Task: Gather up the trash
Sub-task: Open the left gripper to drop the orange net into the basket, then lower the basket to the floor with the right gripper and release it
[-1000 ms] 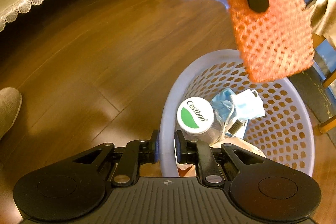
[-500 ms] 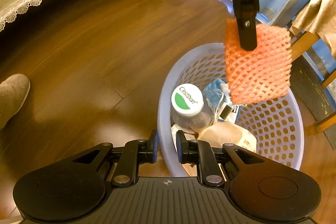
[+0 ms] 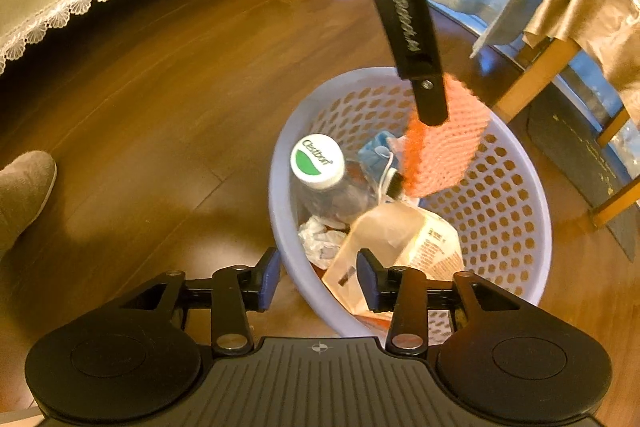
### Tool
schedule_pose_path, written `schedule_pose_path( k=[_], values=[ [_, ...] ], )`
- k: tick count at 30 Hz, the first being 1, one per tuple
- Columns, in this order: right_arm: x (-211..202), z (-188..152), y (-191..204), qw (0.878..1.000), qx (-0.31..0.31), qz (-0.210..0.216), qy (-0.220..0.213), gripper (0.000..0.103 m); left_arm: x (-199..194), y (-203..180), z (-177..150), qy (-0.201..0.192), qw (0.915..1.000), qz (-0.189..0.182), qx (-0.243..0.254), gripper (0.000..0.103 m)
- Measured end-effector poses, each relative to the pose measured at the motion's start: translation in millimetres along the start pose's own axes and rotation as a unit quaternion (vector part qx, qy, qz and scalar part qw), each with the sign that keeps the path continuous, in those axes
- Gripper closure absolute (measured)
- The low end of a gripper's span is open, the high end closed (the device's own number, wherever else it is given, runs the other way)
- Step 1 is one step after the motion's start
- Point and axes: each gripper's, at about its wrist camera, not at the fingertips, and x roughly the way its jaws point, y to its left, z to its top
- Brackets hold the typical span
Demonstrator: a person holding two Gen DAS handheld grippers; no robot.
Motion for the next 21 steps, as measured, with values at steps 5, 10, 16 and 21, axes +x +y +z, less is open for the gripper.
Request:
schedule_pose_path(
  k=[5, 10, 16, 21],
  values=[
    [-15, -2, -8, 1.0, 0.013, -0.015, -0.002, 0.062, -13, -5, 1, -0.002, 1.0, -0.002, 0.0, 0.06],
    [-37, -4, -18, 0.999, 0.045, -0.026, -0.009, 0.062, -28, -9, 6, -0.009, 0.9999, 0.007, -0.009, 0.057],
    [-65, -3, -28, 0.995, 0.094, -0.039, -0.016, 0.062, -51, -15, 8, -0.02, 0.9989, 0.024, -0.035, 0.043],
    [-85, 12, -31, 0.99, 0.13, -0.053, -0.027, 0.062, -68, -24, 1, -0.025, 0.9974, 0.035, -0.058, 0.033]
  ],
)
